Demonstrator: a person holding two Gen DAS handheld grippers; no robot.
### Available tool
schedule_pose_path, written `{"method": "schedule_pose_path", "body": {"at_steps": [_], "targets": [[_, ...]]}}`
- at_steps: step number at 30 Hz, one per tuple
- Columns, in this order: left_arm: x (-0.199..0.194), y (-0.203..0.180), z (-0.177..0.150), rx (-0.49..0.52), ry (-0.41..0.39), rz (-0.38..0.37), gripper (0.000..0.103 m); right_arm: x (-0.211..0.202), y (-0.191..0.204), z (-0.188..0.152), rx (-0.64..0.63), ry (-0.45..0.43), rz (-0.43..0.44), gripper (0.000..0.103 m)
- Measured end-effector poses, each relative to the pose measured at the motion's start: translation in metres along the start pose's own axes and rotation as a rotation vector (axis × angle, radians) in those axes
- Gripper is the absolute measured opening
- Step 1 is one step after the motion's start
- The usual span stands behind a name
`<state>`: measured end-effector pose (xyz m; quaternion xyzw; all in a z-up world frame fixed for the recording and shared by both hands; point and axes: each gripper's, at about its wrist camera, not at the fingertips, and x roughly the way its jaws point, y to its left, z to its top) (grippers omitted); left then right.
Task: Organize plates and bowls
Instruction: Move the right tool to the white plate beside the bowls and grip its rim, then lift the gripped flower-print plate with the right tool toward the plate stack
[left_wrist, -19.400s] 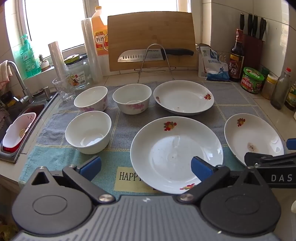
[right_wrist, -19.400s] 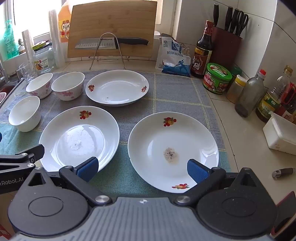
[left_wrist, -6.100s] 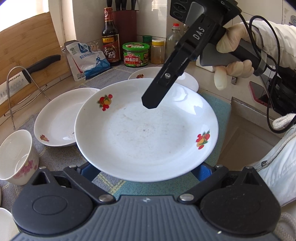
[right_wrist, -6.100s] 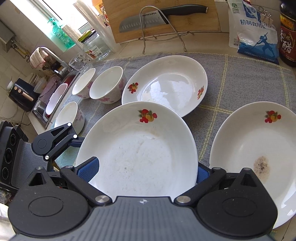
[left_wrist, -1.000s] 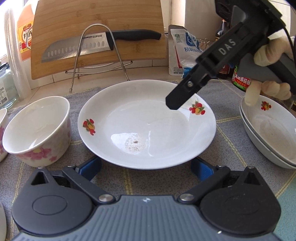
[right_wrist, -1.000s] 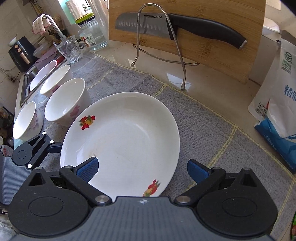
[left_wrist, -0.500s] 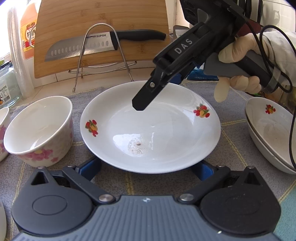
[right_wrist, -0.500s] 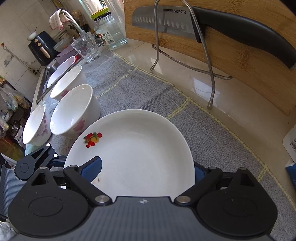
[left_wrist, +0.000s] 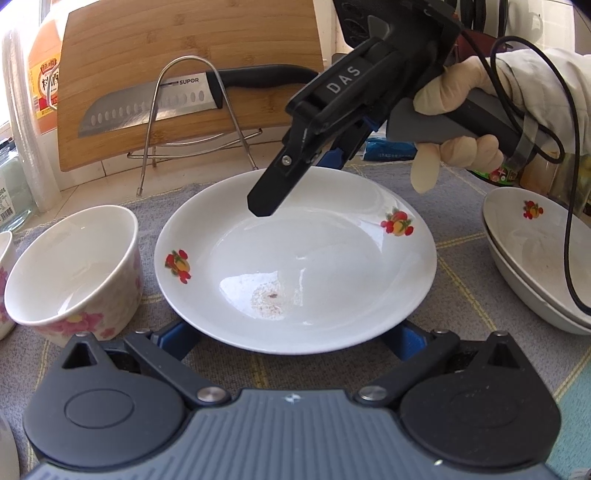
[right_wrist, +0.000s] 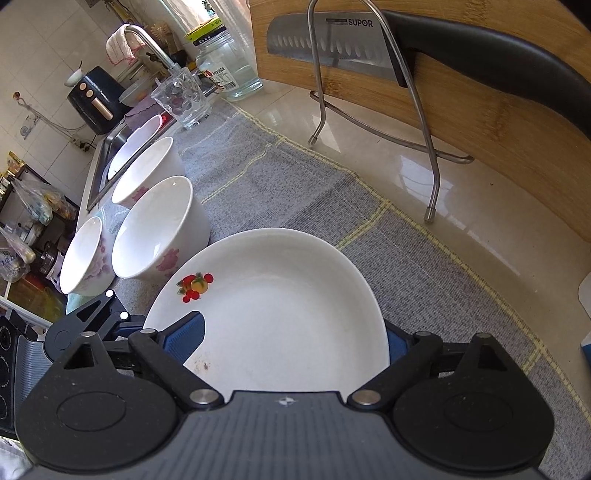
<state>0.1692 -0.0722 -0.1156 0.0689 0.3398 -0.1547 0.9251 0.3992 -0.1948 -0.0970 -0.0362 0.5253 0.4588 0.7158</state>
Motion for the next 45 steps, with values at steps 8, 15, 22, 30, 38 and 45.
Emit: {"method": "schedule_pose_path", "body": {"at_steps": [8,15,22,30,38,45], "targets": [[0.002,0.001,0.002,0.013,0.013,-0.008,0.102,-0.004,0.003,-0.004,0.01,-0.003,-0.004,0.098],[-0.006,0.0,0.003,0.015,0.018,-0.017,0.101,-0.014,0.013,-0.008,0.018,-0.019,0.0,0.098],[-0.024,-0.005,0.006,0.03,0.021,-0.032,0.101,-0.027,0.029,-0.018,0.023,-0.036,-0.011,0.098],[-0.049,-0.012,0.007,0.057,0.017,-0.063,0.101,-0.044,0.048,-0.034,0.041,-0.064,-0.029,0.098],[-0.073,-0.022,0.005,0.094,0.016,-0.111,0.101,-0.064,0.066,-0.059,0.071,-0.098,-0.051,0.098],[-0.087,-0.032,0.002,0.134,0.018,-0.169,0.101,-0.08,0.08,-0.086,0.116,-0.132,-0.081,0.098]]}}
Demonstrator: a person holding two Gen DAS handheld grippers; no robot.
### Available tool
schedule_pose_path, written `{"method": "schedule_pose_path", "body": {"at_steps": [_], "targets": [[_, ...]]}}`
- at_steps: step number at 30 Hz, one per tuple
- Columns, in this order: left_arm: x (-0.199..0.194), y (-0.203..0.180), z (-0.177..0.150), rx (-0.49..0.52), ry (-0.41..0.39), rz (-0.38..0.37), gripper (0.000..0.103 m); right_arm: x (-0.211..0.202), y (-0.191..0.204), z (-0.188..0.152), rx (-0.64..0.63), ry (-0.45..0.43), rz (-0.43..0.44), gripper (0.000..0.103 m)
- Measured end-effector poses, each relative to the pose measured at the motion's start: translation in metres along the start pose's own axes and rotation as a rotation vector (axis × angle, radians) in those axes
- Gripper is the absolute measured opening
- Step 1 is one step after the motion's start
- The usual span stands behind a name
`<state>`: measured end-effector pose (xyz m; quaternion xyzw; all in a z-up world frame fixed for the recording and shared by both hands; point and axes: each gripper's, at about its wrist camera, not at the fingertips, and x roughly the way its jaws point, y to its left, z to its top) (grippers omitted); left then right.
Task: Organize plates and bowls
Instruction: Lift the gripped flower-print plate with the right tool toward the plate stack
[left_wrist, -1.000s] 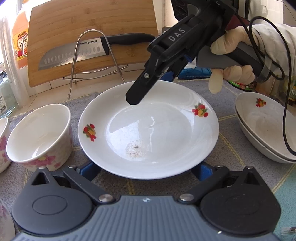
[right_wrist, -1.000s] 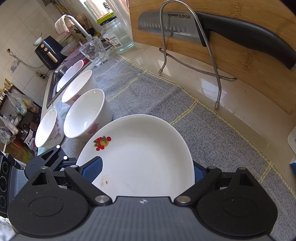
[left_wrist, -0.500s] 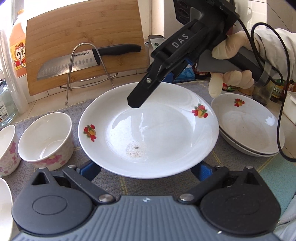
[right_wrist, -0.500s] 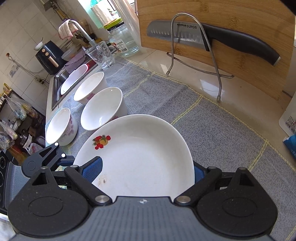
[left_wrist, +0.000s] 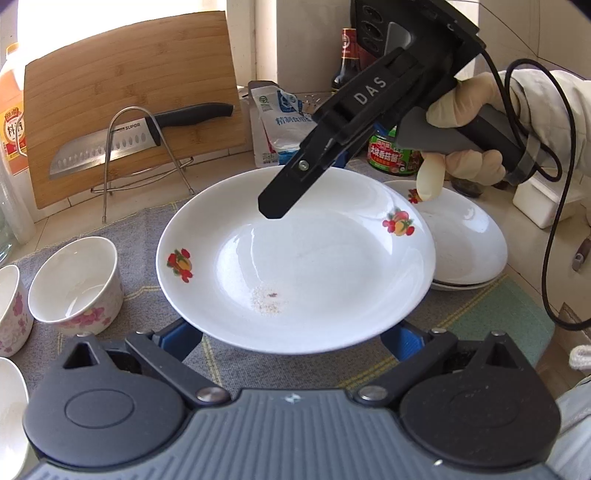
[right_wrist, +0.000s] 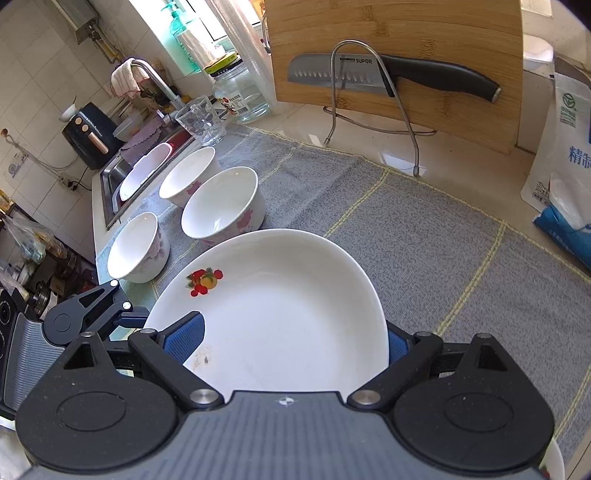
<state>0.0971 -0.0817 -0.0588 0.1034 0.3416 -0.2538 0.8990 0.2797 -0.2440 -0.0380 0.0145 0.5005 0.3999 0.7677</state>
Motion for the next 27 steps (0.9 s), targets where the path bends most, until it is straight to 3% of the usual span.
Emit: {"method": "schedule_pose_path", "body": {"at_steps": [13,27], "targets": [[-0.008,-0.028,0.004,0.117,-0.025,-0.119,0.101,-0.044,0.006,-0.05,0.095,-0.07,-0.101,0.098],[0.013,-0.063,0.017,0.214,-0.016,-0.267,0.101,-0.086,-0.014,-0.106,0.235,-0.124,-0.206,0.098]]}}
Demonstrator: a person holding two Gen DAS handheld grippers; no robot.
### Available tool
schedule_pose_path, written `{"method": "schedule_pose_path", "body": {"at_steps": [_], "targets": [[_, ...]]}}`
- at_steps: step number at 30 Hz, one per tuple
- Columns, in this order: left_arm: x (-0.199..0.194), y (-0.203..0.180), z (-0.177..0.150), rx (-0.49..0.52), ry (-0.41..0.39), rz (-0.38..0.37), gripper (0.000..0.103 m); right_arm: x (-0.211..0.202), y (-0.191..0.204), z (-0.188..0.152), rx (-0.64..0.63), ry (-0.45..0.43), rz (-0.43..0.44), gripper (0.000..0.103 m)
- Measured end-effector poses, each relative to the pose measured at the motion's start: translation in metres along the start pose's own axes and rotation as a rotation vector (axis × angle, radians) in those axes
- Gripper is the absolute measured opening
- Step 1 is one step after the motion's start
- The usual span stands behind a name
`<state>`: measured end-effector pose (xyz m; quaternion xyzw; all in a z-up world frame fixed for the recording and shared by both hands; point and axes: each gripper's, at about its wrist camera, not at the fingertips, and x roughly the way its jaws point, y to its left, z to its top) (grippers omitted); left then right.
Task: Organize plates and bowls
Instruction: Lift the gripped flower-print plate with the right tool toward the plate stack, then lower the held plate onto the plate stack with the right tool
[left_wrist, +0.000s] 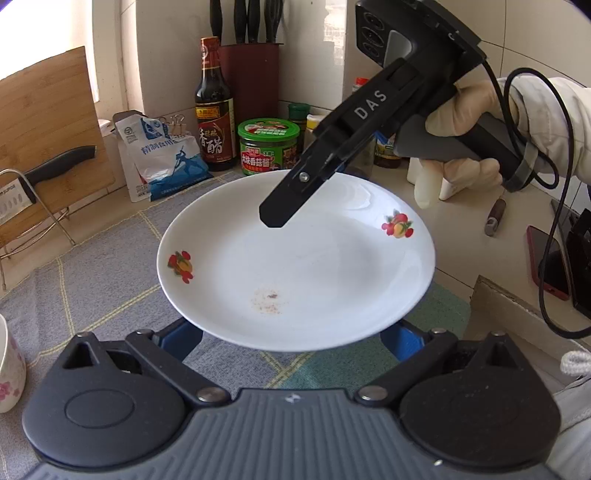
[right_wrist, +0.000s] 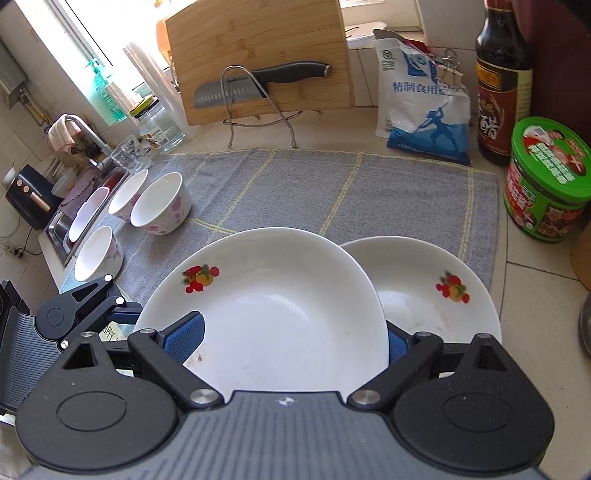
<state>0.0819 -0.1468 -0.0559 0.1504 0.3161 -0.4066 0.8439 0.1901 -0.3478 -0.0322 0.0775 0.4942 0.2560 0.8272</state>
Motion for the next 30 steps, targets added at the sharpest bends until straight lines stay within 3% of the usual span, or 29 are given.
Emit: {"method": "schedule_pose_path", "body": {"at_steps": [11,30], "targets": [[0.019,-0.014,0.008,0.025,0.015,-0.054,0.101,-0.006,-0.031,-0.016,0.06,0.01,-0.032,0.098],[0.036,-0.012,0.014,0.02,0.035,-0.051,0.101,-0.005,-0.053,-0.021,0.081,0.028,-0.052,0.098]]}}
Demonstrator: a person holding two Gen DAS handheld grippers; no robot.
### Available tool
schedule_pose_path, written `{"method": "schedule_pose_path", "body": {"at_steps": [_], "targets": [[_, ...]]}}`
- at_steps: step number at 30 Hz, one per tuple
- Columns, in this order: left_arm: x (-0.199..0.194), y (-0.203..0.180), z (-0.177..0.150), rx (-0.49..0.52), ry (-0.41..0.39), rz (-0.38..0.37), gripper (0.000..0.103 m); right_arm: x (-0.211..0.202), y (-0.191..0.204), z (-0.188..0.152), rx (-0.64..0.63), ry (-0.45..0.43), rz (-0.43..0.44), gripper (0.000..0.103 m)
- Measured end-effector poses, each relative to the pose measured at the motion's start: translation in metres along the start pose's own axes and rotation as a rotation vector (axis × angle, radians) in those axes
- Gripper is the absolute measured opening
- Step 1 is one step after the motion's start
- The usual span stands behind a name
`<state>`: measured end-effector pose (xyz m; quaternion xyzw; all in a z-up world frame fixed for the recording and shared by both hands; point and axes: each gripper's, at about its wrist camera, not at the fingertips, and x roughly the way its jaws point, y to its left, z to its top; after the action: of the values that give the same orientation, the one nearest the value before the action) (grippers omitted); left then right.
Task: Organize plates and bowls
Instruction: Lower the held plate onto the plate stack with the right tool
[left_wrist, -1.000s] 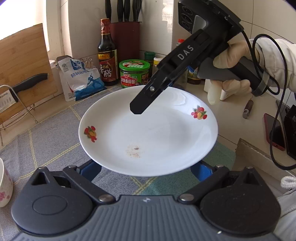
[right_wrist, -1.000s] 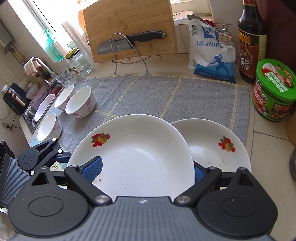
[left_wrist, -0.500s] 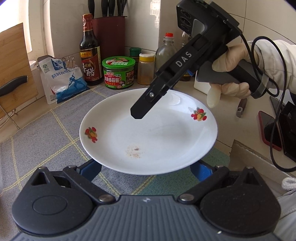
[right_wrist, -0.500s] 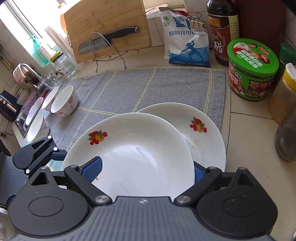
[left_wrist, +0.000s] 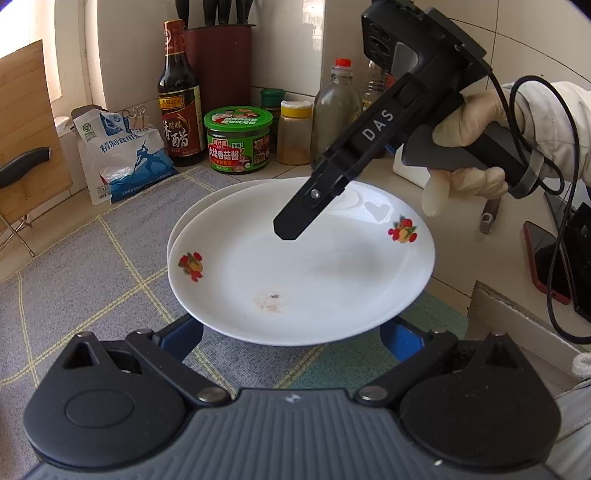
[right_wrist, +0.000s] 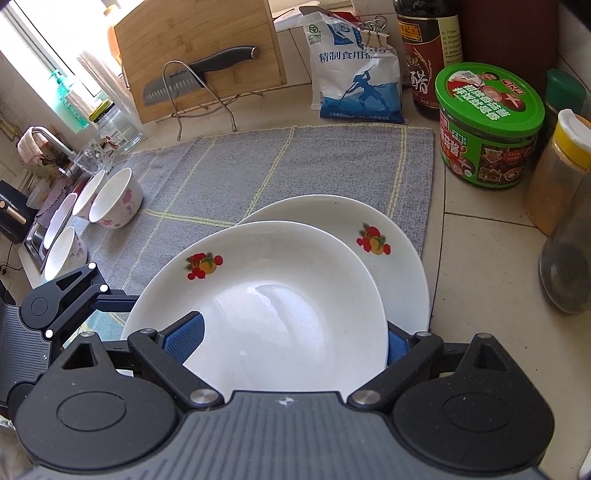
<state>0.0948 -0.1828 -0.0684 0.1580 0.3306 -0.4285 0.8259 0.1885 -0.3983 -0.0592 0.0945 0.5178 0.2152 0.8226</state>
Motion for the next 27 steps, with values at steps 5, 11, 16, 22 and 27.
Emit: {"method": "schedule_pose_path", "body": {"at_steps": [5,11,16,22,27], "targets": [[0.003,0.001,0.002,-0.007,0.0,-0.004,0.101,-0.002,-0.003,0.0,0.003,0.001,-0.005,0.098],[0.008,0.005,0.003,-0.017,0.006,-0.004,0.101,-0.004,-0.004,-0.003,0.008,0.002,-0.01,0.098],[0.011,0.009,0.004,-0.012,0.004,-0.001,0.1,-0.005,-0.004,-0.006,0.014,0.008,-0.014,0.098],[0.014,0.013,0.006,-0.011,0.003,-0.003,0.1,-0.008,-0.002,-0.01,0.023,0.01,-0.032,0.098],[0.015,0.014,0.006,0.014,-0.007,-0.003,0.1,-0.014,0.0,-0.012,0.028,-0.002,-0.053,0.098]]}}
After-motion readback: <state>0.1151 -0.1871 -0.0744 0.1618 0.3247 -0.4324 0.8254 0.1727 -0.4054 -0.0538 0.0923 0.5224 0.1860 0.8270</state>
